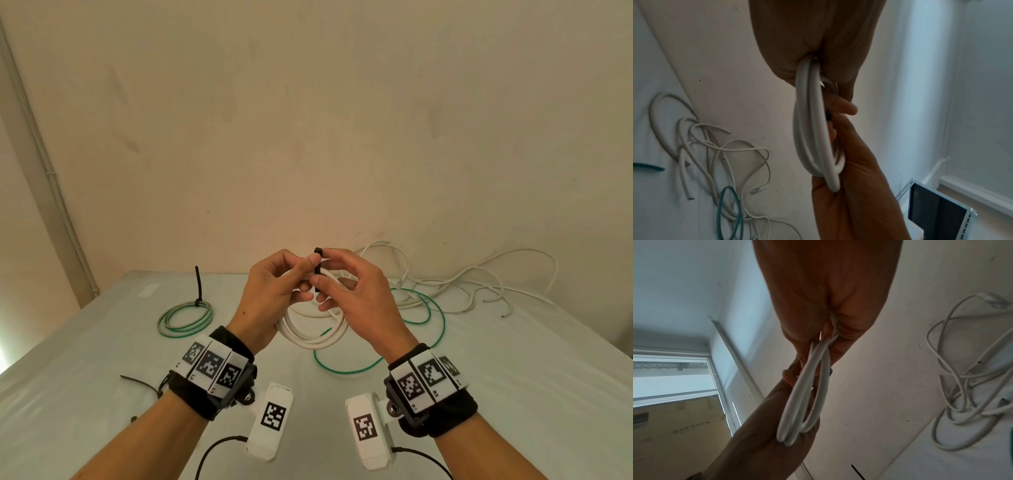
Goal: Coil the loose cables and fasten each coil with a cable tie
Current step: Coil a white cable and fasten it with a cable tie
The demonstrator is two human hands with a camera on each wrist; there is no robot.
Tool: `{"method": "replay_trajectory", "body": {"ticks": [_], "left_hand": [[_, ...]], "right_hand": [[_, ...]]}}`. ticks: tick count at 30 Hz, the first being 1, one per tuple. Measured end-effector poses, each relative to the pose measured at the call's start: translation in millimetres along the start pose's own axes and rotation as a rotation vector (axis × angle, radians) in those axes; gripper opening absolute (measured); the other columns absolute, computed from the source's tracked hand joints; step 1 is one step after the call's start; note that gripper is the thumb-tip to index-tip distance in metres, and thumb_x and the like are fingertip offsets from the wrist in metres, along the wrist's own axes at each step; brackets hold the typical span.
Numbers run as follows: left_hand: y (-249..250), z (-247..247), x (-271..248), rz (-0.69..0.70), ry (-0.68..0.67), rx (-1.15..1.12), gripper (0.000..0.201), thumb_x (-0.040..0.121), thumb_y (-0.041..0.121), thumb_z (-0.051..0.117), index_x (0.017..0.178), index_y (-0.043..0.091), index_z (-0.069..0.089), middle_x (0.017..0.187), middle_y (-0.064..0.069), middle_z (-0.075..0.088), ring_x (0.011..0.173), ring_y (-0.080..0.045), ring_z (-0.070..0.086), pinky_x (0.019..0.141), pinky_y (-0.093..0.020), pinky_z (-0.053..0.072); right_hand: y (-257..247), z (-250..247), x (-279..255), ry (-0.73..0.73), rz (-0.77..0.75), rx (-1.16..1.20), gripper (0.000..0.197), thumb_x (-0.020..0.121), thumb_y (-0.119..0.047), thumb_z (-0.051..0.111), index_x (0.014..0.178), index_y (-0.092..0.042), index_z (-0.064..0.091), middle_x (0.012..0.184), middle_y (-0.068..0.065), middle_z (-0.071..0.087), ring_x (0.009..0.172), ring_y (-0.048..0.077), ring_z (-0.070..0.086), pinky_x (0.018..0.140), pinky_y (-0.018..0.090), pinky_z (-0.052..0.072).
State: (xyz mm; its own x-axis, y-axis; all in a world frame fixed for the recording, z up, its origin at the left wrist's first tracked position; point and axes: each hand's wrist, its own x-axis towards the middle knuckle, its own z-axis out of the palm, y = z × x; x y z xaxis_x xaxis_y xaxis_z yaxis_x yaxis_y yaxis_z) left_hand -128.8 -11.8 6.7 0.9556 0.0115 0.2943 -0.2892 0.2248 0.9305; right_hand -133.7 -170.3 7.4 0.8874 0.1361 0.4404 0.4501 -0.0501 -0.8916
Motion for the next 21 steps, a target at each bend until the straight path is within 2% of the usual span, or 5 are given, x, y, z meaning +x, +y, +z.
{"method": "replay_trajectory", "body": {"ticks": [3, 7, 12, 17, 21], "left_hand": [[2.2, -0.1, 1.4, -0.040, -0.017, -0.036, 0.021, 0.089, 0.024, 0.077, 0.082, 0.007, 0.066, 0.076, -0.009, 0.064, 0.059, -0.011, 0.055, 0.056, -0.018, 0.052], [5.3, -2.9, 1.7, -0.053, -0.036, -0.014, 0.025, 0.090, 0.022, 0.076, 0.094, -0.002, 0.069, 0.076, -0.009, 0.067, 0.058, -0.011, 0.055, 0.053, -0.018, 0.050], [3.9, -3.4, -0.1, -0.034, -0.030, -0.001, 0.025, 0.090, 0.019, 0.076, 0.098, -0.004, 0.070, 0.081, -0.012, 0.070, 0.062, -0.013, 0.060, 0.053, -0.019, 0.050], [5.8, -2.4, -2.0, -0.018, -0.015, -0.022, 0.018, 0.088, 0.018, 0.077, 0.098, 0.004, 0.069, 0.086, -0.012, 0.070, 0.064, -0.015, 0.061, 0.054, -0.020, 0.051], [7.4, -3.2, -1.4, 0.013, -0.022, 0.002, 0.028, 0.090, 0.017, 0.077, 0.118, 0.017, 0.075, 0.092, -0.009, 0.071, 0.068, -0.016, 0.064, 0.058, -0.021, 0.054]], "right_hand": [[-0.7, -1.5, -0.8, -0.018, -0.007, 0.014, 0.039, 0.090, -0.012, 0.080, 0.125, -0.026, 0.069, 0.111, 0.001, 0.074, 0.074, 0.028, 0.076, 0.069, 0.031, 0.063], [0.2, -3.0, -1.9, -0.036, 0.004, 0.054, 0.045, 0.088, -0.011, 0.082, 0.127, -0.029, 0.068, 0.115, 0.006, 0.072, 0.079, 0.029, 0.078, 0.074, 0.034, 0.064], [-2.1, -0.5, -5.8, -0.045, 0.005, 0.042, 0.041, 0.089, -0.012, 0.082, 0.124, -0.030, 0.070, 0.104, 0.004, 0.071, 0.076, 0.026, 0.078, 0.072, 0.030, 0.063], [-1.3, 2.8, -3.8, -0.025, 0.004, 0.030, 0.056, 0.087, -0.014, 0.084, 0.132, -0.037, 0.061, 0.112, 0.009, 0.070, 0.077, 0.025, 0.078, 0.073, 0.033, 0.065], [-4.0, 3.7, -4.7, -0.029, -0.003, 0.038, 0.046, 0.088, -0.014, 0.084, 0.126, -0.027, 0.062, 0.107, 0.003, 0.075, 0.078, 0.023, 0.078, 0.070, 0.029, 0.063]]}}
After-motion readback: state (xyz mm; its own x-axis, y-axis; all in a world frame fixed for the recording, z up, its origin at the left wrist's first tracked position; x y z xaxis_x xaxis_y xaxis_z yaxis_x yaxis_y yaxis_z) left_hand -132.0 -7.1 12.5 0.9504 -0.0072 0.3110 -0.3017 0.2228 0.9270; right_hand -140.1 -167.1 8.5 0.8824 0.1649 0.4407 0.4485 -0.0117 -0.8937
